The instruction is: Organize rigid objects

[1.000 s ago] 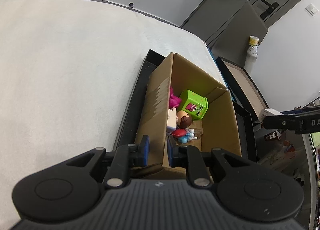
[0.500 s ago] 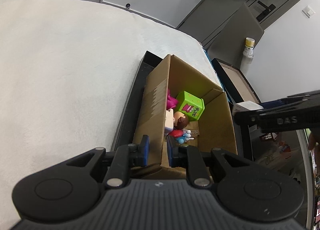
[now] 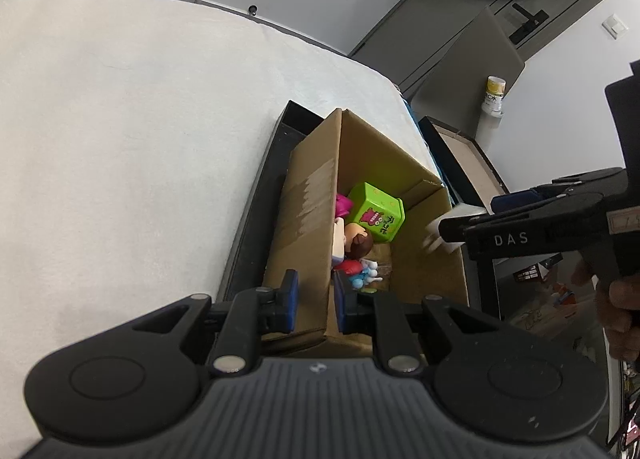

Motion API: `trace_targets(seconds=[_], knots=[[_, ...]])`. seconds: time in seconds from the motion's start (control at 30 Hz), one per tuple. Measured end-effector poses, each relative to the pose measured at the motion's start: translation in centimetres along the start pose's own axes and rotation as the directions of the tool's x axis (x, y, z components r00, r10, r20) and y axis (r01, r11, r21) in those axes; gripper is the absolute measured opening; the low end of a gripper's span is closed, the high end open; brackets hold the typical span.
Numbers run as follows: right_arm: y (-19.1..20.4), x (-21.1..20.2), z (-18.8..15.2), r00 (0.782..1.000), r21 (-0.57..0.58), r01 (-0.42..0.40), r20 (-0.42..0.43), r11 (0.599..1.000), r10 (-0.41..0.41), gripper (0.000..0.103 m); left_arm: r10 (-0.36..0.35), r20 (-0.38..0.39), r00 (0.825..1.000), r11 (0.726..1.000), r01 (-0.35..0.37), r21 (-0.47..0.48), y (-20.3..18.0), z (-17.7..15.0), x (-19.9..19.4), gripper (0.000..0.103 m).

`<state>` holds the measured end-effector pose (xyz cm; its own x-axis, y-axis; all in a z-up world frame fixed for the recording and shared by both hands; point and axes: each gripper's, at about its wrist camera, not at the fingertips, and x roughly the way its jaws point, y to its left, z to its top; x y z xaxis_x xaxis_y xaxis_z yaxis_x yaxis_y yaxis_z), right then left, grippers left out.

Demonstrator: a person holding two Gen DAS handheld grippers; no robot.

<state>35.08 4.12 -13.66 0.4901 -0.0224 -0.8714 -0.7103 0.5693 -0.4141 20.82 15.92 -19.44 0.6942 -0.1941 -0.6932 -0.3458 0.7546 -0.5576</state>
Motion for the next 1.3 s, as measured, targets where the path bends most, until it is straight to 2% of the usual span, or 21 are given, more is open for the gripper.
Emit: trace_targets(seconds=[0.23,0.4,0.8,1.07,1.3], knots=[[-0.5,-0.9,-0.8,0.999,0.031,-0.048,0.017,0.998,0.047,0.068,0.003,0.000,1.000,1.000,-0.003,0.006,-0.2,0.1,0.0,0.016],[-1.9,-1.9,-1.7,0.996,0.095,-0.086,0.035,0.992,0.083,0.070,0.012,-0.003,1.000,1.000,-0.012,0.017,-0.6,0.1,0.1,0.016],[-5.3,-4.4,-6.0,0.987,0.220,-0.149,0.096,0.964,0.131,0.078,0.061,0.002,0.998,0.997,-0.061,0.038,-1.5,0.2,-0.7,0.016],[-7.2,-6.2,-8.9,0.970,0.294,-0.223,0.157,0.929,0.184,0.086,0.110,-0.003,0.994,0.991,-0.110,0.075,-3.2,0.3,-1.9,0.019],[-8.9,-6.7,-11.3,0.959,0.375,-0.271,0.188,0.886,0.214,0.093,0.122,-0.012,0.992,0.985,-0.120,0.127,-5.5,0.8,-3.7,0.021]])
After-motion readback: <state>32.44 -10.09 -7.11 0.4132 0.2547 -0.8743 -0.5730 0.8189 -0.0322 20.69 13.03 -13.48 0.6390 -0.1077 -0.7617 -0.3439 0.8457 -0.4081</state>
